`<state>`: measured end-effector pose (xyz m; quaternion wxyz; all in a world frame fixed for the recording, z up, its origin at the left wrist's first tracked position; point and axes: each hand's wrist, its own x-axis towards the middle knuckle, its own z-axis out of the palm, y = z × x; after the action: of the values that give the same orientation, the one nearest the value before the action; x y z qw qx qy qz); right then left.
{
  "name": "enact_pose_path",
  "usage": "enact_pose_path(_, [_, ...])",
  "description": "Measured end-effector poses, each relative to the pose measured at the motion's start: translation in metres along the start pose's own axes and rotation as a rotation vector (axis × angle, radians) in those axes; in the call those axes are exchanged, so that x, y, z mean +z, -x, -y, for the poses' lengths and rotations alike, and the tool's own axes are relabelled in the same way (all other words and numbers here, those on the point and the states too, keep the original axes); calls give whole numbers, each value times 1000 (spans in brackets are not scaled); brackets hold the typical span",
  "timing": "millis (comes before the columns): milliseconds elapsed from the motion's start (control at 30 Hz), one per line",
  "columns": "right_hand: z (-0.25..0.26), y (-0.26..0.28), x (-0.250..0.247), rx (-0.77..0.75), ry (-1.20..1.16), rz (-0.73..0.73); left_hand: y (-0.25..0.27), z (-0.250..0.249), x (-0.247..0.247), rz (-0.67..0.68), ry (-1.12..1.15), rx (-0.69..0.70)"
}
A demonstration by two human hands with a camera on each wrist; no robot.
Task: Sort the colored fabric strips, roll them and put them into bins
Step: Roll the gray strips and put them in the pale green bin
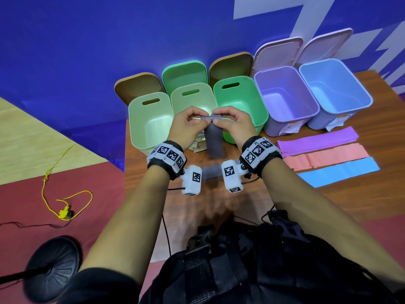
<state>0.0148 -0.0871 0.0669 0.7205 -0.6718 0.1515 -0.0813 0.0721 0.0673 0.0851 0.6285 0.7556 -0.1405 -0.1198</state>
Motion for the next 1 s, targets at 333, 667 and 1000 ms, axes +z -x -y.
enact_pose_path(333, [-1, 2, -1, 2, -17, 22, 2, 0, 1, 14, 1, -15])
enact_pose_path(667, [1, 2, 0, 28, -44, 48, 5, -3, 2, 16, 20, -6])
enact_pose_path(1000, [6, 4, -1, -23, 35, 38, 10, -2, 1, 16, 68, -49])
